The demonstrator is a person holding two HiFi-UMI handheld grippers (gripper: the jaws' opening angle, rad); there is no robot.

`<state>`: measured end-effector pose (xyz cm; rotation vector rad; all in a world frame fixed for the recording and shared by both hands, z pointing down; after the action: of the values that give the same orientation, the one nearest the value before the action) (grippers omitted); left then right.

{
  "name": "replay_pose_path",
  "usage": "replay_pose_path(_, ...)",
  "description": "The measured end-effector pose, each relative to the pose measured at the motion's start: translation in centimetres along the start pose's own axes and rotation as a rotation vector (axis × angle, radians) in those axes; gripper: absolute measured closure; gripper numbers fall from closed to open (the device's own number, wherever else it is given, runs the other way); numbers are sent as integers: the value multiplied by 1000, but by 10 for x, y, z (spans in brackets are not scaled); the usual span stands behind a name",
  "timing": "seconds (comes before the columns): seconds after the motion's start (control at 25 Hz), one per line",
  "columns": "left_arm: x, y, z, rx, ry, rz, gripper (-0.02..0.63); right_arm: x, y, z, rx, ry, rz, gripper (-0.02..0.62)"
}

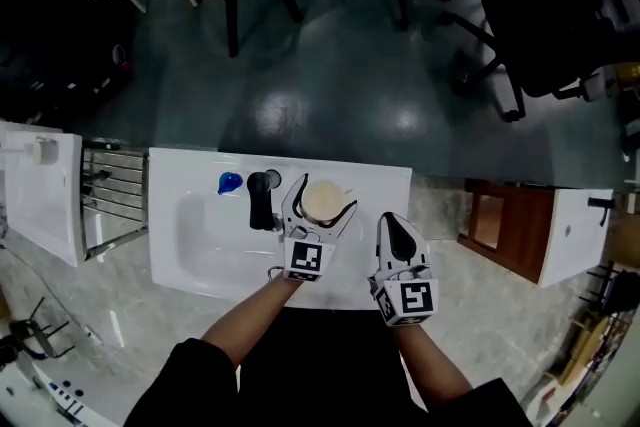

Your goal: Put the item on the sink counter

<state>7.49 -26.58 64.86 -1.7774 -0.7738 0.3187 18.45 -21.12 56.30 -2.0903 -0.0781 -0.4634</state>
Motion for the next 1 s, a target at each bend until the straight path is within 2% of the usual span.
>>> replay_pose_path(0.28, -10, -34, -19, -35, 29, 82, 130, -5, -18, -17, -39, 23, -5, 563)
replay_pose_path(0.6, -17, -58, -35, -93, 59, 79, 130, 6, -30, -26, -83, -16, 13, 563)
replay_pose_path(0.84, -11, -55, -41, -65, 51, 32, 130, 15, -33, -28, -99, -46, 6, 563)
replay_pose_path(1.0, -7, -54, -42, -49, 27, 46, 131, 13, -36, -29, -106, -31, 2, 563)
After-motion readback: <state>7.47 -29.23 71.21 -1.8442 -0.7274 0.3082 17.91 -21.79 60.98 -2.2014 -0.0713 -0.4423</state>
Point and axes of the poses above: the fingertips, and each gripper's own axes: z backward along the fingers, x to its right, y out of its top, the point moved 3 cm from there along z, backward along the fingers, and after that the axes turned 13 degrees about -z, right-handed, at the moved point
